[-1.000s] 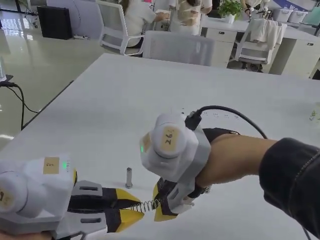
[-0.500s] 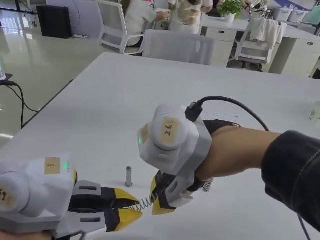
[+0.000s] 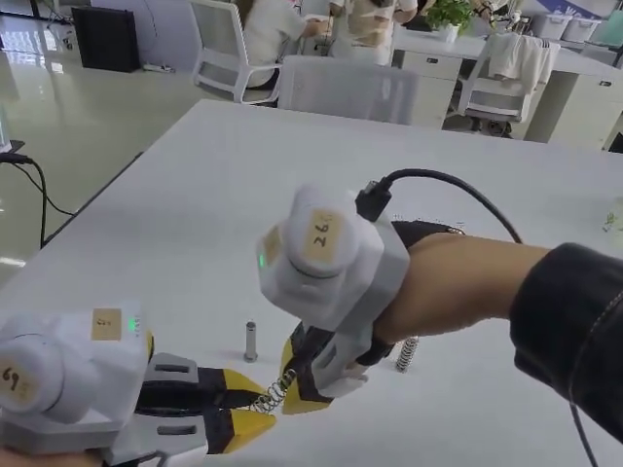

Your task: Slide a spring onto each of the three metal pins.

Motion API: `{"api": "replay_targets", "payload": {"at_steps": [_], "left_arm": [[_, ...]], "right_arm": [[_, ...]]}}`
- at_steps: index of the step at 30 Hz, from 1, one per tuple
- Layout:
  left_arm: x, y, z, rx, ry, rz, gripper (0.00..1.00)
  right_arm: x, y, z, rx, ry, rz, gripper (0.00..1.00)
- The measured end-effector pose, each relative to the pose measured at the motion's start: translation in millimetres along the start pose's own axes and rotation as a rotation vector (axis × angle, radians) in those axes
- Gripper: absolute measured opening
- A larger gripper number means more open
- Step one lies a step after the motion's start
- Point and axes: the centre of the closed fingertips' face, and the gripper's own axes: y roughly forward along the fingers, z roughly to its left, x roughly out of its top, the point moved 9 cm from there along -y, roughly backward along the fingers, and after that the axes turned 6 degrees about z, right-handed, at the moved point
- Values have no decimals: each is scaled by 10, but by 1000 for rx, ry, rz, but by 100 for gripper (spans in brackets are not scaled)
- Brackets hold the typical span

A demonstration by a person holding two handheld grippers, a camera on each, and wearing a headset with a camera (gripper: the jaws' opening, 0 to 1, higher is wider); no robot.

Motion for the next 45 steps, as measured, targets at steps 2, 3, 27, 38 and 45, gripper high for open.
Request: {"api": "replay_targets", "payload": {"at_steps": [2,3,27,38,45], "left_arm": [[-4,5,0,0,-2,-1,2],[-5,8,0,0,-2,-2,2],[-29,37,13,-3,-26,-20,3],[-80,31,21,5,-63,-19,9],[-108,-8,59,29,-79,-22,16]], "right_arm": [[16,-6,2,-2,-2,-4,8],[23,-8,3,-1,-2,-7,8],[158,-19,4,2,-13,-18,8],[132,12,-40,-6,-16,11,8],[119,-1,-74,-13,-11,17,8]]}}
